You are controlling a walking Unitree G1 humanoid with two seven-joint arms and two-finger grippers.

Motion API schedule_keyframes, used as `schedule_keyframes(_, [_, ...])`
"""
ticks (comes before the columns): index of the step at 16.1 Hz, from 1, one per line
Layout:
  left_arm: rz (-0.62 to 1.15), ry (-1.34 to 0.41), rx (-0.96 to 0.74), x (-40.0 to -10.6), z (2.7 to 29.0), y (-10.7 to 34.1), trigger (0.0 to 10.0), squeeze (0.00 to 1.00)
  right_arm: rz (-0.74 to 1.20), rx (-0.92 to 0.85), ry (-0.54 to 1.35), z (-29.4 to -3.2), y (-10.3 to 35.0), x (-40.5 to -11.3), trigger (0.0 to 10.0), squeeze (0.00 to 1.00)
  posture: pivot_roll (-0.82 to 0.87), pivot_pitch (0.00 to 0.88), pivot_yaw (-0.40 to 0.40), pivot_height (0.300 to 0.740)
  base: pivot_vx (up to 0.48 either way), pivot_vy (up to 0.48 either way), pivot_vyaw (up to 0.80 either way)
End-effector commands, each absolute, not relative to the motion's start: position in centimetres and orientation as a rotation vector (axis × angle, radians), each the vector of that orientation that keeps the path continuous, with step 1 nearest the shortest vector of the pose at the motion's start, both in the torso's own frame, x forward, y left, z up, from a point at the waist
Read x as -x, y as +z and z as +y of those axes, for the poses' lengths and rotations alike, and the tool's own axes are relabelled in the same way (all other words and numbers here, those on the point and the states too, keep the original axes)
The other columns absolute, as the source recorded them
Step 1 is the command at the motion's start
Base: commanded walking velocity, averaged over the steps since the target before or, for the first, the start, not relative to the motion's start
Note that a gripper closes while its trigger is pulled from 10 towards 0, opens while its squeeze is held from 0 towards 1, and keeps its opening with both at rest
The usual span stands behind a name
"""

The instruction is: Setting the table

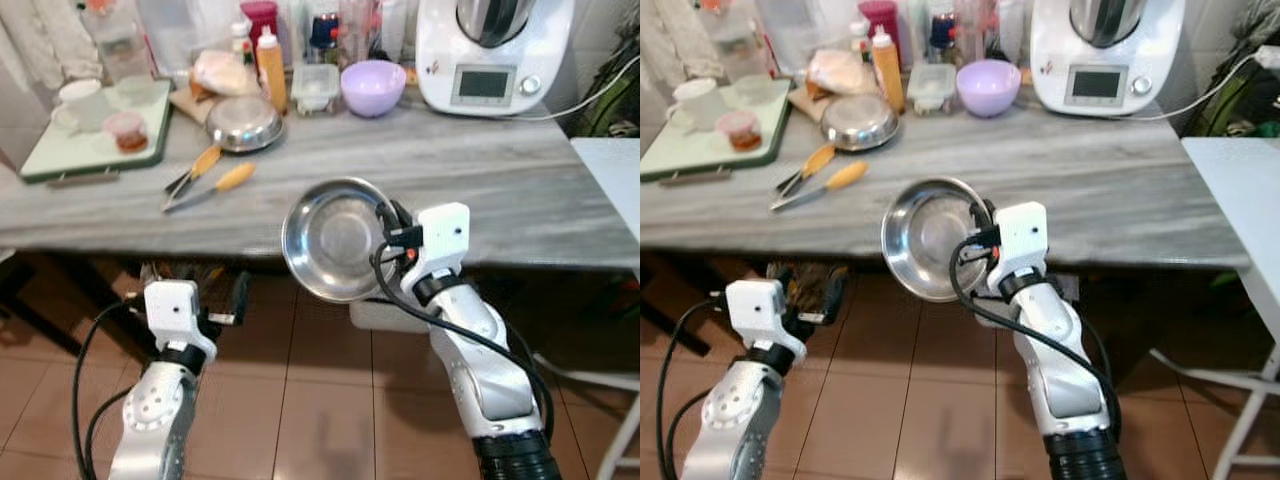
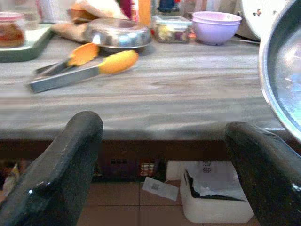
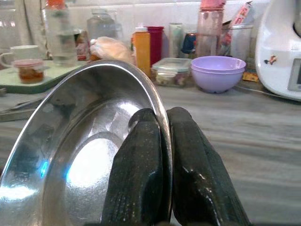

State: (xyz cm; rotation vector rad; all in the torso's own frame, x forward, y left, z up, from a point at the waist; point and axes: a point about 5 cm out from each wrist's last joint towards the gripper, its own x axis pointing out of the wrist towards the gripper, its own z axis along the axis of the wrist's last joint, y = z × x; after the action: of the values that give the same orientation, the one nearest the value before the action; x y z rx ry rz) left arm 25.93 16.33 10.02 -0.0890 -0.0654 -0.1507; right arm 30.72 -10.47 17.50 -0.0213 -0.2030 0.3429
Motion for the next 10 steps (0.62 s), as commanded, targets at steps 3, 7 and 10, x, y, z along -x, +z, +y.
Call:
schedule_keyframes(3, [-0.051, -0.164, 0.088, -25.71, 15.91, 9.75, 10.0, 0.00, -0.207, 0.015, 0.339, -10.66, 17.77, -30.89, 10.0, 0.00, -0.08, 0.092, 0.053, 0.740, 0.370, 0.000, -0.79])
schedule_keyframes(7, [-0.050, -0.165, 0.086, -25.75, 15.90, 9.75, 10.0, 0.00, -0.207, 0.017, 0.338, -10.64, 17.72, -30.93, 10.0, 0.00, -0.08, 0.089, 0.053, 0.740, 0.359, 0.000, -0.30])
schedule_keyframes(10, [-0.049, -0.167, 0.082, -25.68, 15.97, 9.75, 10.0, 0.00, -0.206, 0.017, 0.342, -10.46, 17.62, -30.90, 10.0, 0.00, -0.07, 0.087, 0.053, 0.740, 0.354, 0.000, 0.00])
